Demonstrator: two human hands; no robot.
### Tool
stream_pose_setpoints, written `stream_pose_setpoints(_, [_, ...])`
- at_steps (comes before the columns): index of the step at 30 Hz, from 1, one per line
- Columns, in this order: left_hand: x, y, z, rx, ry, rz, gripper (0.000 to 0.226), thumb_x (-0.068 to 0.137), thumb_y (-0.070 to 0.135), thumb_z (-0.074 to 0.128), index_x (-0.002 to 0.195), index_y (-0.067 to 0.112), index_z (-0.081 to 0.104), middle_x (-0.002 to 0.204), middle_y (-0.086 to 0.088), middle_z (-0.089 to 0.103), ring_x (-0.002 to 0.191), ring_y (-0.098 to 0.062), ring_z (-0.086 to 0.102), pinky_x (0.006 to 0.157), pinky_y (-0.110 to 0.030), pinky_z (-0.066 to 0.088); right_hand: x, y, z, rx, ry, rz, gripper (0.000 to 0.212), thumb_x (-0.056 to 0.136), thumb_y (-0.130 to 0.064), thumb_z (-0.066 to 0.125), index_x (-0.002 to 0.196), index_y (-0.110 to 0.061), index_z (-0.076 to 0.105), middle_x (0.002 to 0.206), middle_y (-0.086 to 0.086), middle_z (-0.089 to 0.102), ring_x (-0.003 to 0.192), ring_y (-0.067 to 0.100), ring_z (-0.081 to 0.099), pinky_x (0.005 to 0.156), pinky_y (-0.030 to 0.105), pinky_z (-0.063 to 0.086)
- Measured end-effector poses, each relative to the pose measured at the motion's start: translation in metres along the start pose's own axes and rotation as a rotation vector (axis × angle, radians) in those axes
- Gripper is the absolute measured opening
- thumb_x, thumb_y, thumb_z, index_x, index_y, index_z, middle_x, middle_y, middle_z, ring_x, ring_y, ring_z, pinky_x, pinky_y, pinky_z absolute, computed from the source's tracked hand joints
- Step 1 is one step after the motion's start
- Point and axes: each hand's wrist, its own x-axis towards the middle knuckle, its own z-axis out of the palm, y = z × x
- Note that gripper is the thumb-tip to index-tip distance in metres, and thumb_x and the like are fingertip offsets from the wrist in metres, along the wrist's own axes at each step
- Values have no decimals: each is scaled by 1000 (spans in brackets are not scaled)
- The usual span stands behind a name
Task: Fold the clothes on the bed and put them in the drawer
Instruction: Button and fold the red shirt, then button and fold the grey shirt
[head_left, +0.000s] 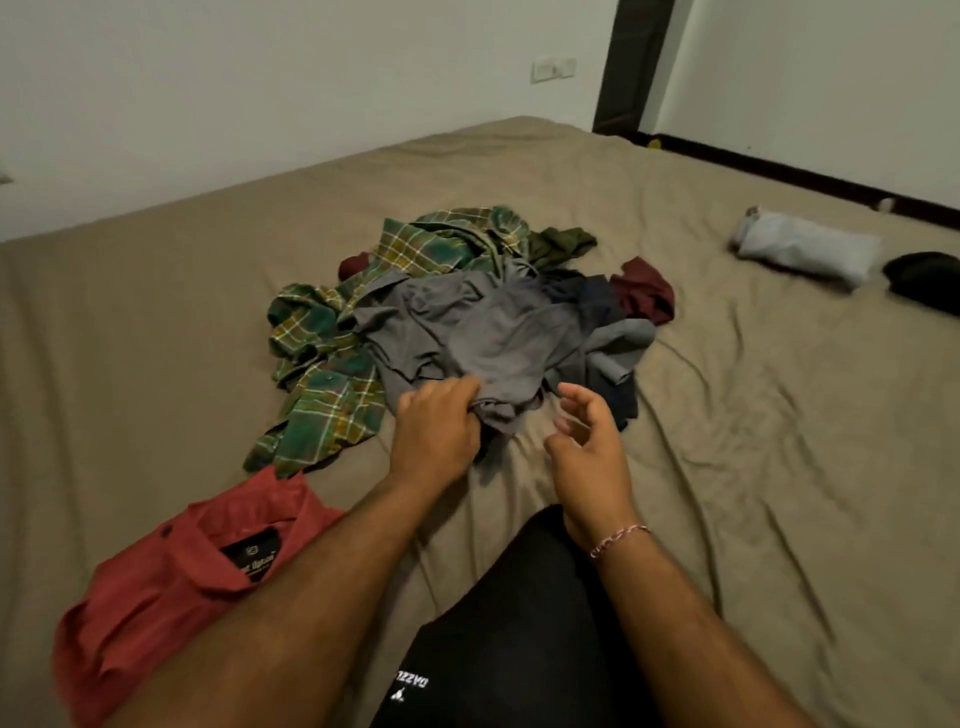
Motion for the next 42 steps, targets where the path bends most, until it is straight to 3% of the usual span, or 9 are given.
stream_pose_setpoints(4, [-7, 84, -29, -487, -142, 294, 16, 93, 22, 52, 107, 24, 60, 91, 3, 70, 81, -23, 67, 67, -42, 51, 10, 3, -30, -226, -49, -242, 77, 88, -25, 65, 158, -28, 33, 152, 8, 44, 134, 20, 48, 115, 34, 41])
stream_pose_setpoints(10, [-21, 163, -19, -1180, -398, 205, 28, 95, 15, 66, 119, 28, 62, 107, 1, 72, 101, -19, 70, 85, -34, 59, -9, 4, -109, 468, 119, 61, 29, 89, -22, 73, 112, -5, 71, 105, 18, 72, 96, 30, 66, 86, 46, 54])
stream_pose_setpoints(15, [-21, 191, 39, -371, -415, 362, 63, 83, 31, 66, 143, 23, 49, 148, -4, 47, 136, -25, 44, 111, -46, 44, -61, 44, -228, 365, 432, 105, 22, 98, -6, 48, 91, -17, 65, 72, -10, 72, 66, 4, 67, 72, 31, 52])
stream_pose_setpoints(18, [-3, 185, 59, 268, -742, 355, 103, 87, 46, 73, 164, 23, 8, 172, -9, -6, 158, -35, 0, 121, -68, 20, -97, 56, -314, -255, 129, 79, 17, 87, -16, 59, 102, -9, 66, 82, -9, 74, 73, -6, 67, 75, 17, 50])
stream_pose_setpoints(21, [14, 181, 72, 555, -813, 302, 100, 86, 51, 74, 163, 30, 12, 171, -10, 2, 156, -43, 9, 111, -76, 24, -125, 64, -361, -935, -170, 106, 46, 76, -40, 56, 117, -23, 68, 104, -4, 76, 89, 6, 69, 77, 22, 52])
stream_pose_setpoints(27, [-11, 249, 76, 202, -529, 425, 5, 98, 22, 48, 101, 19, 49, 109, -16, 67, 96, -41, 65, 78, -45, 53, -160, 81, -366, -761, -138, -3, 90, 82, -56, 72, 158, -38, 27, 150, -14, 49, 134, 4, 52, 106, 23, 44])
stream_pose_setpoints(32, [-113, 342, 98, -432, -674, 653, 36, 88, 22, 59, 123, 21, 52, 119, -11, 68, 107, -35, 65, 88, -44, 53, -161, 70, -349, -122, 225, 50, 80, 79, -81, 58, 146, -38, 45, 149, -20, 47, 134, -7, 48, 109, 18, 42])
stream_pose_setpoints(35, [-145, 360, 106, -607, -955, 759, 52, 88, 20, 66, 137, 22, 48, 129, -3, 63, 112, -19, 62, 94, -37, 52, -167, 78, -352, -215, 330, 155, 55, 90, -62, 64, 137, -38, 51, 134, -21, 57, 118, -14, 56, 100, 18, 49])
stream_pose_setpoints(42, [-84, 302, 98, -570, -687, 601, 46, 92, 30, 71, 136, 32, 57, 132, 16, 61, 120, 1, 58, 104, -36, 52, -171, 99, -377, -438, 453, 209, 19, 97, -19, 69, 101, -37, 67, 94, -16, 71, 88, 0, 66, 74, 21, 52])
